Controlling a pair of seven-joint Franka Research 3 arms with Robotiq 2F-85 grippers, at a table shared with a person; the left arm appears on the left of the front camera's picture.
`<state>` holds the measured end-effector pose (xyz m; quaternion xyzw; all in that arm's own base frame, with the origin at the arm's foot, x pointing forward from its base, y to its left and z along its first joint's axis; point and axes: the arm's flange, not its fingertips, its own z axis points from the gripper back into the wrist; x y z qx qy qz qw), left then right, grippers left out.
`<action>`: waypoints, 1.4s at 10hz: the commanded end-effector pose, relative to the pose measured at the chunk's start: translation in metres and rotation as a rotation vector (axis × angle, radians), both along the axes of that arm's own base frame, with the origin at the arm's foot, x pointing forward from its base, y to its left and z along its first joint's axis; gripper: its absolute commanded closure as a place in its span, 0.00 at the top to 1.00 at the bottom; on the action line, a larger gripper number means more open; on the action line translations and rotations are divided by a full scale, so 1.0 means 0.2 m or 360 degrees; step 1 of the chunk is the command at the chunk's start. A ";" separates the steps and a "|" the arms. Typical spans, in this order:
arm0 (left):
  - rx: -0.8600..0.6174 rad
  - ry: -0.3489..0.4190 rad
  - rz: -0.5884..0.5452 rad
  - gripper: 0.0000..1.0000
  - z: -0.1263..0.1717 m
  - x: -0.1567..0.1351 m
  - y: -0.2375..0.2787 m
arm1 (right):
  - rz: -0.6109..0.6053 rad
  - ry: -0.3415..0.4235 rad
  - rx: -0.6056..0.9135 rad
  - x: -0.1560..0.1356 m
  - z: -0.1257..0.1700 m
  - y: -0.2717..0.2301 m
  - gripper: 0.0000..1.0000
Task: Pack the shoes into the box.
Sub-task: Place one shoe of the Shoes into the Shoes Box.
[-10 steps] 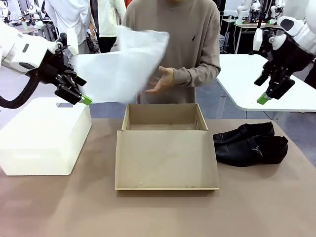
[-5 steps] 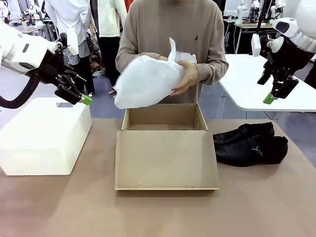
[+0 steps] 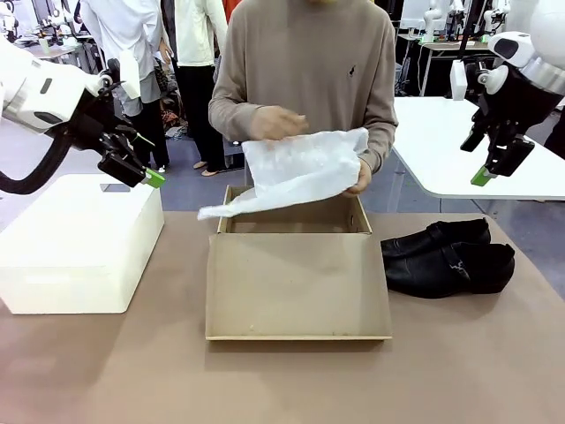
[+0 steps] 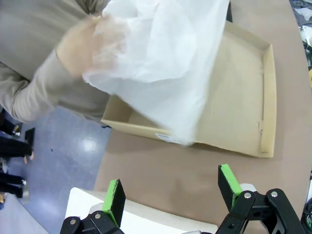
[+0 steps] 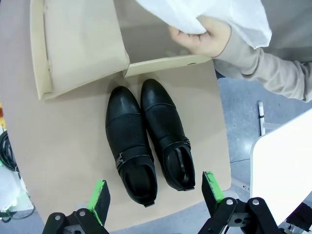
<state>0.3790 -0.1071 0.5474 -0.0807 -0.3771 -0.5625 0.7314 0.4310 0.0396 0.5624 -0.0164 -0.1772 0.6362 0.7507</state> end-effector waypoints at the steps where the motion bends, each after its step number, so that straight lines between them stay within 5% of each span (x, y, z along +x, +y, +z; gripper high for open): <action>1: -0.0018 -0.0001 -0.0032 1.00 -0.01 0.01 0.01 | 0.0000 0.0000 0.0000 0.00 0.00 0.00 1.00; 5: -0.0018 -0.0001 -0.0032 1.00 -0.01 0.01 0.01 | 0.0073 0.0057 -0.0104 0.16 -0.05 -0.12 1.00; 14: -0.0018 -0.0001 -0.0032 1.00 -0.01 0.01 0.01 | 0.0128 0.0171 -0.0157 0.52 -0.40 -0.33 1.00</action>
